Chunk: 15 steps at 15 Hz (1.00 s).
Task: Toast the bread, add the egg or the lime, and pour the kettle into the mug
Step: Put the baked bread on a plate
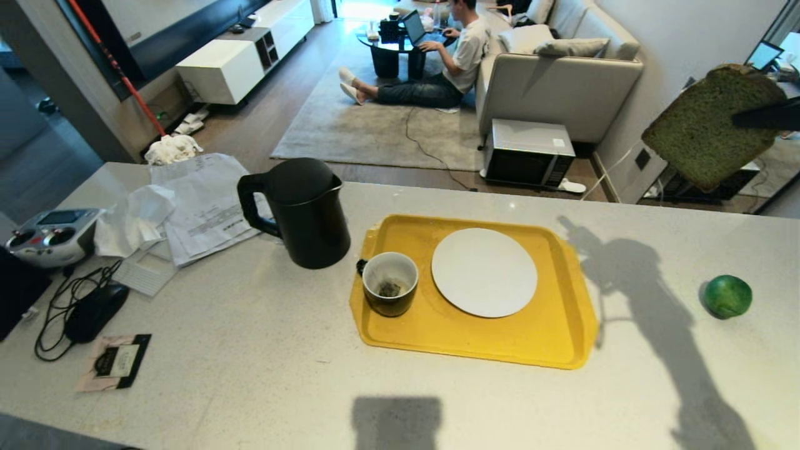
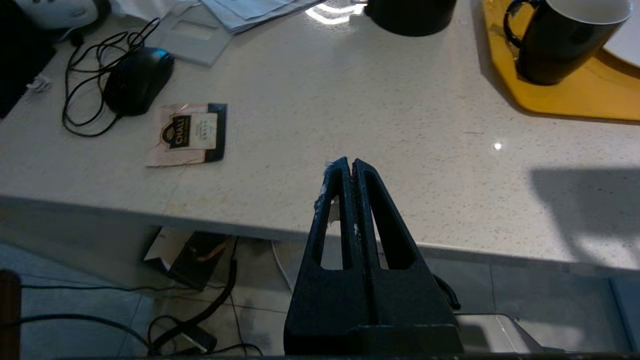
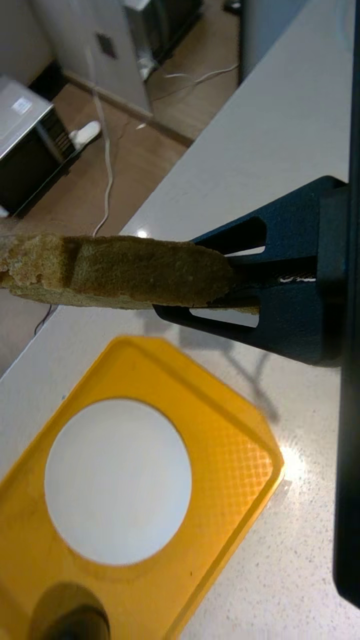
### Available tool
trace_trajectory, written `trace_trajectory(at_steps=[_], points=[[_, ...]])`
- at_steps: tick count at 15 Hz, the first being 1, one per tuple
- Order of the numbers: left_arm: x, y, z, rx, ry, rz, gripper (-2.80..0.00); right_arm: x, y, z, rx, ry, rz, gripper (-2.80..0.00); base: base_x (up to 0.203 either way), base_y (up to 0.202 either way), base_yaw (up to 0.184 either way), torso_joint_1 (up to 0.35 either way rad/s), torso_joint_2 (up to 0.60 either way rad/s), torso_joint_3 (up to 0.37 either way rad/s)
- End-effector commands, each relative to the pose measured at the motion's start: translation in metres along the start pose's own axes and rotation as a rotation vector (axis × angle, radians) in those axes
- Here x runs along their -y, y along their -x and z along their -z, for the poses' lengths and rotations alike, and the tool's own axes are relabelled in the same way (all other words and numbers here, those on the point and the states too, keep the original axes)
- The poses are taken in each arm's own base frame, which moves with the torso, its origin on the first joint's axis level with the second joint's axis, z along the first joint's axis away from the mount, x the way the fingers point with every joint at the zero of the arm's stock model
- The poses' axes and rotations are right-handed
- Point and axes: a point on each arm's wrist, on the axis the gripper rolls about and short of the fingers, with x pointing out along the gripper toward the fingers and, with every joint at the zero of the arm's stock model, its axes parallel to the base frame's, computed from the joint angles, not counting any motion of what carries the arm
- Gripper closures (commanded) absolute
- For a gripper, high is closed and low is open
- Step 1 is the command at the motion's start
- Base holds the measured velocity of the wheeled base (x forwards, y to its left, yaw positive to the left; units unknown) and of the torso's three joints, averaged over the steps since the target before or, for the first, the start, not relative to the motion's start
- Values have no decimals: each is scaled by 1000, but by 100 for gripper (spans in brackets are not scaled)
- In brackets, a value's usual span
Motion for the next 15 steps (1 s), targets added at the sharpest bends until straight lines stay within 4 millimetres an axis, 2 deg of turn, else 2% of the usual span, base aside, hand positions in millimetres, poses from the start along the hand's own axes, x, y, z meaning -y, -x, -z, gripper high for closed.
trace_trajectory(at_steps=[1,4,7,11,15], points=[[0,0,0,0,0,0,0,-10,-10,2,-13,29,-55,0,1,-2,71,2,1,4],[0,0,0,0,0,-1,0,-41,-30,2,-46,76,-166,0,0,0,0,0,0,0],[0,0,0,0,0,0,0,-77,-51,15,-154,97,-234,0,0,0,0,0,0,0],[0,0,0,0,0,0,0,-118,-80,21,-274,41,-258,0,0,0,0,0,0,0],[0,0,0,0,0,1,0,-161,-105,20,-302,12,-270,0,0,0,0,0,0,0]])
